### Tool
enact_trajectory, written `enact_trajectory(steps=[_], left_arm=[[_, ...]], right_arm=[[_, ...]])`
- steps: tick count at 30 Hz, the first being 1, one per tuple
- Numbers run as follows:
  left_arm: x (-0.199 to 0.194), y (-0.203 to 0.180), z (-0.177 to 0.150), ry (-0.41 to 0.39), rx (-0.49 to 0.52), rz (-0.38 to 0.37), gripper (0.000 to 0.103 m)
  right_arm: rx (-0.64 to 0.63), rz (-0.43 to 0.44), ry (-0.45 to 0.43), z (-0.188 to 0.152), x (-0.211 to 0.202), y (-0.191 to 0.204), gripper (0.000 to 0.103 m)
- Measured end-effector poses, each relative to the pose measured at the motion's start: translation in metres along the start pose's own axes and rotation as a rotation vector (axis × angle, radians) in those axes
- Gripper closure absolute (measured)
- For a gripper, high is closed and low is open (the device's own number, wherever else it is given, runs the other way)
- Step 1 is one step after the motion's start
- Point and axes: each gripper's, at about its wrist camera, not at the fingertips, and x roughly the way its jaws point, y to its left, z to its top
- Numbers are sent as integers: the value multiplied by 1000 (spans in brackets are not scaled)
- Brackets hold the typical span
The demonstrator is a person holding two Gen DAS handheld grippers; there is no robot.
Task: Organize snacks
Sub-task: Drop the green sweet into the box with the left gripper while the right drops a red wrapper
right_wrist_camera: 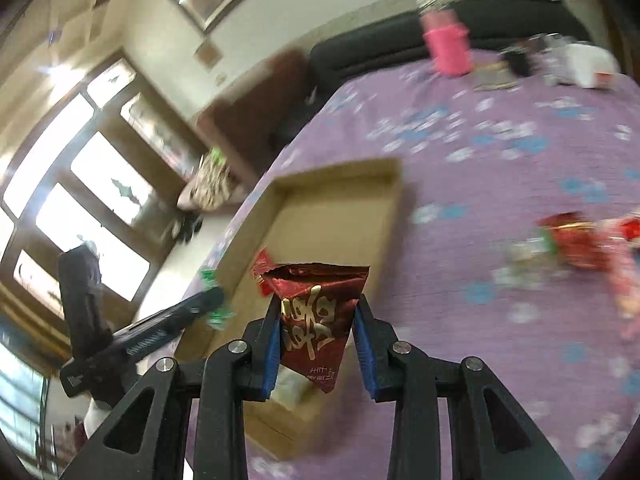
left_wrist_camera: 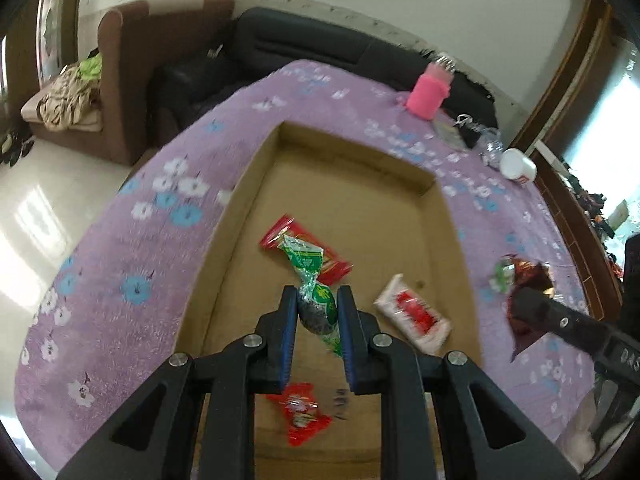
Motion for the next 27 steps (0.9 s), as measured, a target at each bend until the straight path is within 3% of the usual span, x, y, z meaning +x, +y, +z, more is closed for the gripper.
enact_trajectory(steps=[8,10,13,15,18,22,25,27], left_arm=[[1,19,-2,-1,-46,-28,80],[-4,21,0,-14,-50,-39,64],[-20,18,1,-57,-50,-34,54],[-29,15,3,-80,-51,-37,52],[-45,8,3,-131,-61,-30,40],[-61,-14,1,-213,-19,40,38],[-69,-42,-5,-279,83,133,37],[-74,-61,-12,-305,139,124,37]], right_arm=[[-73,-69,104,-10,67,31,66],[-87,-86,99,-12,70,35,65],[-83,-73,94,-9,68,37,56],[-79,-60,76,-8,58,37,53],[-71,-42,35,-11,32,34,53],[-43,-52,-31,-18,-12,13,53],[-32,-133,-85,-23,-46,-20,53],[-5,-224,-112,-29,-70,-54,53]])
